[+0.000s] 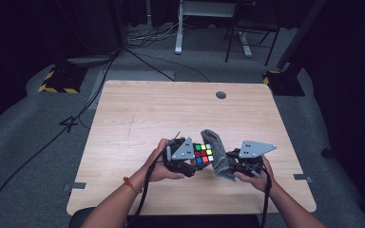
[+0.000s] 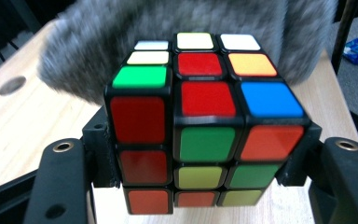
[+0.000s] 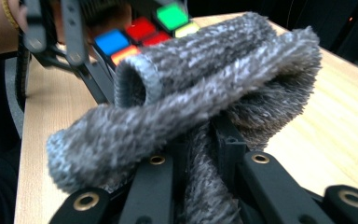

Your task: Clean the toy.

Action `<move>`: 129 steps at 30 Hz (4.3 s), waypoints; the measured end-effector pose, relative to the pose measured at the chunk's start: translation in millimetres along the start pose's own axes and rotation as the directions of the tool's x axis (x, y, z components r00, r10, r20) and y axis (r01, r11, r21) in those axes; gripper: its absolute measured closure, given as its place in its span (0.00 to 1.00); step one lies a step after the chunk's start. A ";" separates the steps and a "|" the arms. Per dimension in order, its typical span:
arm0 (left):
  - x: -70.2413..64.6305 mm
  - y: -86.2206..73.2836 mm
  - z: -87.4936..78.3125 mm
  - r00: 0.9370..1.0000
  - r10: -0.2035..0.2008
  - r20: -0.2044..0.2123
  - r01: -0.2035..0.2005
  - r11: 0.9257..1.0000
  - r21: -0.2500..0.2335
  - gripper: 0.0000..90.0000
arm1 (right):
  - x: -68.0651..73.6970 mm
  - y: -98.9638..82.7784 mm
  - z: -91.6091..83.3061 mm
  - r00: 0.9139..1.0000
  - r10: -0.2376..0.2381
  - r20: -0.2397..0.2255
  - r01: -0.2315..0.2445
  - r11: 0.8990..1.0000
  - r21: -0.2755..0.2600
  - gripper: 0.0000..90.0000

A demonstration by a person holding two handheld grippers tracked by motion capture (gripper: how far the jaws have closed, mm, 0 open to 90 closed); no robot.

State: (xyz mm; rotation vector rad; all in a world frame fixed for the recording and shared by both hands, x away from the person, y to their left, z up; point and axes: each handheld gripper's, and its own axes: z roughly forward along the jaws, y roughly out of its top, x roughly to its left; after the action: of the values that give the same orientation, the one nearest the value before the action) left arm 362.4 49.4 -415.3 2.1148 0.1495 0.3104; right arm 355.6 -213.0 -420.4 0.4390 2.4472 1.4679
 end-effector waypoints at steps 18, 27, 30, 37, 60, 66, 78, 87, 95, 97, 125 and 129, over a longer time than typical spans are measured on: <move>1.7 0.4 -1.1 1.000 0.010 -0.023 -0.009 1.000 0.018 0.37 | 3.8 -2.3 8.0 1.000 -0.022 0.008 0.021 0.999 0.049 0.88; 8.9 -2.9 -0.2 0.996 -0.005 -0.089 0.009 0.999 0.048 0.37 | 0.3 3.1 -3.0 1.000 -0.013 -0.012 0.013 1.000 -0.012 0.88; 8.4 -2.2 -1.8 0.997 -0.020 -0.072 0.021 1.000 0.011 0.37 | 0.8 7.8 -9.1 1.000 -0.022 -0.012 0.022 0.999 -0.030 0.88; -2.3 8.7 -6.3 1.000 -0.011 -0.026 0.009 0.998 -0.061 0.37 | 1.7 3.9 -0.4 1.000 -0.021 0.001 0.021 1.000 0.022 0.88; 3.2 -14.8 17.4 0.999 0.026 -0.030 -0.021 0.986 0.166 0.36 | 5.4 1.6 3.0 0.999 -0.035 -0.006 0.035 0.999 0.019 0.88; 1.9 -19.2 22.6 1.000 0.017 -0.012 -0.015 0.982 0.188 0.36 | 8.8 2.0 5.6 0.999 -0.046 -0.016 0.047 0.998 0.030 0.88; 3.1 -43.0 9.7 0.999 -0.026 -0.021 0.031 0.964 0.265 0.37 | -10.4 -17.9 13.6 0.998 -0.041 0.039 0.032 0.977 0.211 0.86; 1.5 -63.4 -1.5 0.997 -0.056 -0.045 0.067 0.950 0.305 0.37 | -17.0 -45.5 10.1 0.996 -0.062 0.068 0.033 0.927 0.372 0.80; 1.8 -70.2 -0.4 0.994 -0.091 -0.060 0.105 0.943 0.314 0.36 | -20.4 -59.9 5.8 0.997 -0.027 0.079 -0.008 0.914 0.406 0.63; 1.0 -72.2 0.4 0.993 -0.095 -0.064 0.111 0.940 0.323 0.36 | -21.5 -60.9 3.8 0.996 -0.012 0.092 -0.025 0.917 0.397 0.58; -48.6 -82.2 -28.3 0.996 -0.082 0.019 0.067 0.911 0.407 0.33 | 6.4 -37.9 17.8 0.996 -0.052 0.071 0.029 0.955 0.296 0.44; -43.0 -84.3 -28.3 0.994 -0.107 0.002 0.098 0.913 0.396 0.26 | 13.0 -33.2 32.6 0.996 -0.084 0.034 0.069 0.948 0.310 0.44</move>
State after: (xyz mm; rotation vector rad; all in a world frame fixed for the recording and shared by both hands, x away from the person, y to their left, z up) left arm 314.6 107.6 -479.1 2.5000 0.3322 0.2033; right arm 351.4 -196.5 -465.6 0.4265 2.6315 1.0335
